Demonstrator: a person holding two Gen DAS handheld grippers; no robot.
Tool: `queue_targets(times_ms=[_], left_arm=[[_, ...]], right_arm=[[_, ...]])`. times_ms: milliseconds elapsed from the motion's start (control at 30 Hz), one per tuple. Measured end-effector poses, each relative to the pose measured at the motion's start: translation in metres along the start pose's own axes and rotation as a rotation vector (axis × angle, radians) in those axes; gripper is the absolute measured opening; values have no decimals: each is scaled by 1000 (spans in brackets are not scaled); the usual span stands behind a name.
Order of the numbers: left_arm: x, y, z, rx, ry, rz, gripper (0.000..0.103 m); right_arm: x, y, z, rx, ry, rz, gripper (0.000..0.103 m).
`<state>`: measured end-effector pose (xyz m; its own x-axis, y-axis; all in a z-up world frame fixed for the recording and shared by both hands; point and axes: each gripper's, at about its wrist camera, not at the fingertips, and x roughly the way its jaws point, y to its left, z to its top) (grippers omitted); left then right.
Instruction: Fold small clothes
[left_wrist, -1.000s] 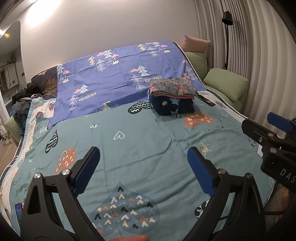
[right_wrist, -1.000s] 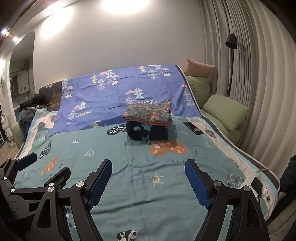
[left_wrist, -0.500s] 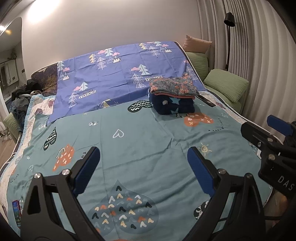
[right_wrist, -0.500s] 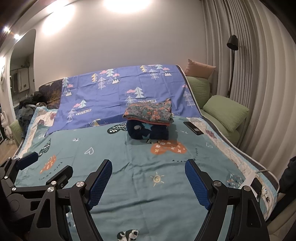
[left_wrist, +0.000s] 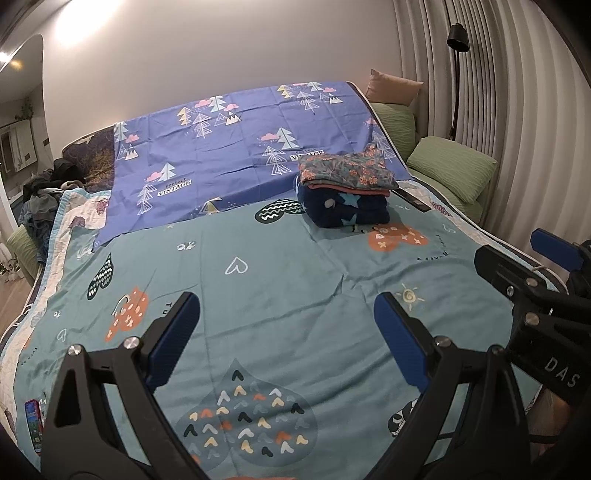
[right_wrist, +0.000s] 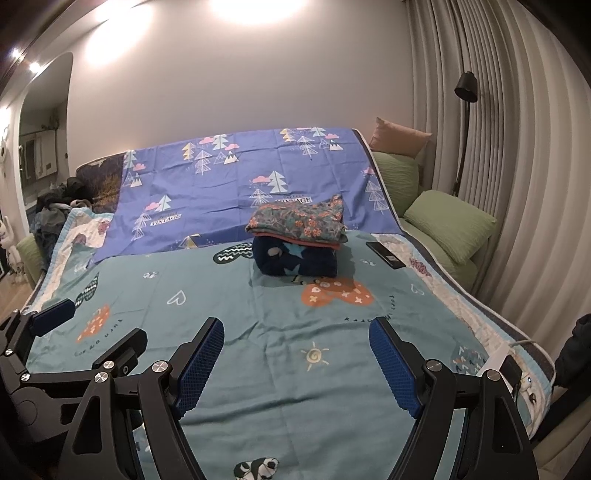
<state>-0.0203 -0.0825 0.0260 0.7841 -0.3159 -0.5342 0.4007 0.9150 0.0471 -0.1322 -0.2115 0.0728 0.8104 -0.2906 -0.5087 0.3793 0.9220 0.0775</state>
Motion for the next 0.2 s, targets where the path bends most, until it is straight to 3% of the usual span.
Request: queue_targets(times_ms=[200], left_arm=[[1,3,-1,-1,2,4,95]], right_arm=[[1,-1,-1,4,-1,-11,83]])
